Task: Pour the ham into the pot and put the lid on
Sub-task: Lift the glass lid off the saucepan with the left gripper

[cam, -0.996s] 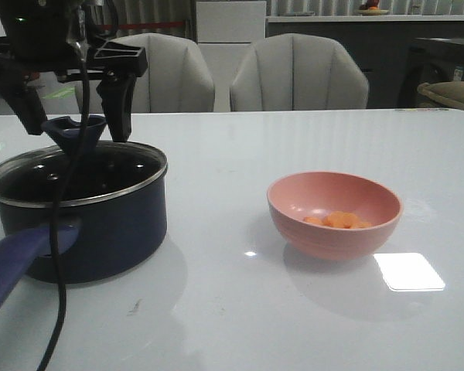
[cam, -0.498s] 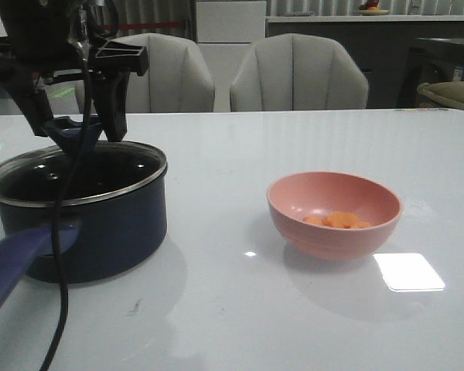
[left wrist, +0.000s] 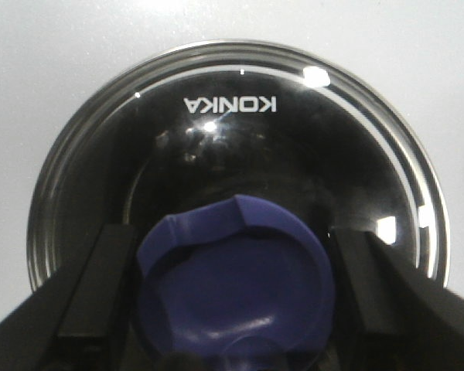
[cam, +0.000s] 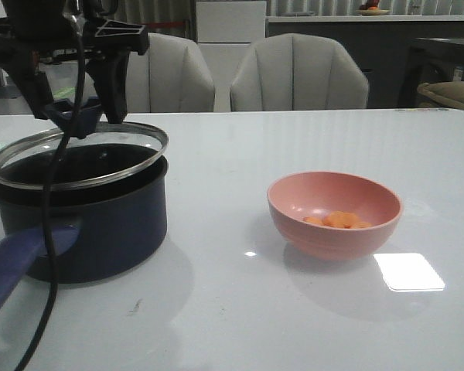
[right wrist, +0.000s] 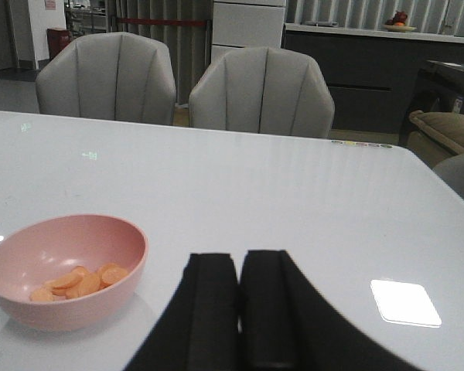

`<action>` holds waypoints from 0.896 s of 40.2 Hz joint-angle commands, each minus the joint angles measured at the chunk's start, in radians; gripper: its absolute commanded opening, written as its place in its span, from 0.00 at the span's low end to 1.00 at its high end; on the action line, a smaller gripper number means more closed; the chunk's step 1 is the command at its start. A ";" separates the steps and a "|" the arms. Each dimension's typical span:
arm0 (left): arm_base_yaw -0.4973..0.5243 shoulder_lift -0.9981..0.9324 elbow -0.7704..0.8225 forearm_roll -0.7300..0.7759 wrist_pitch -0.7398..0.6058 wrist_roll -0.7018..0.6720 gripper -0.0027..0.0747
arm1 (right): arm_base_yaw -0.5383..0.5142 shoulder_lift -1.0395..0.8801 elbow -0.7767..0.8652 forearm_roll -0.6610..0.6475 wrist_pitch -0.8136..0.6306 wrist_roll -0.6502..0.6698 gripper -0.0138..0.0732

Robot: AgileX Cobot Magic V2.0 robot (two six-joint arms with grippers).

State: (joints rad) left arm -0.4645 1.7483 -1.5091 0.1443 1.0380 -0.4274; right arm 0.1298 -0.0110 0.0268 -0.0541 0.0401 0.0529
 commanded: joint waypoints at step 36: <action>0.585 -0.258 0.358 -0.124 -0.221 0.307 0.40 | -0.003 -0.020 -0.005 -0.009 -0.082 -0.002 0.33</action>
State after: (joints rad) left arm 0.0715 1.5392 -1.1912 0.0941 0.9332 -0.1872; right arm 0.1298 -0.0110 0.0268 -0.0541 0.0401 0.0529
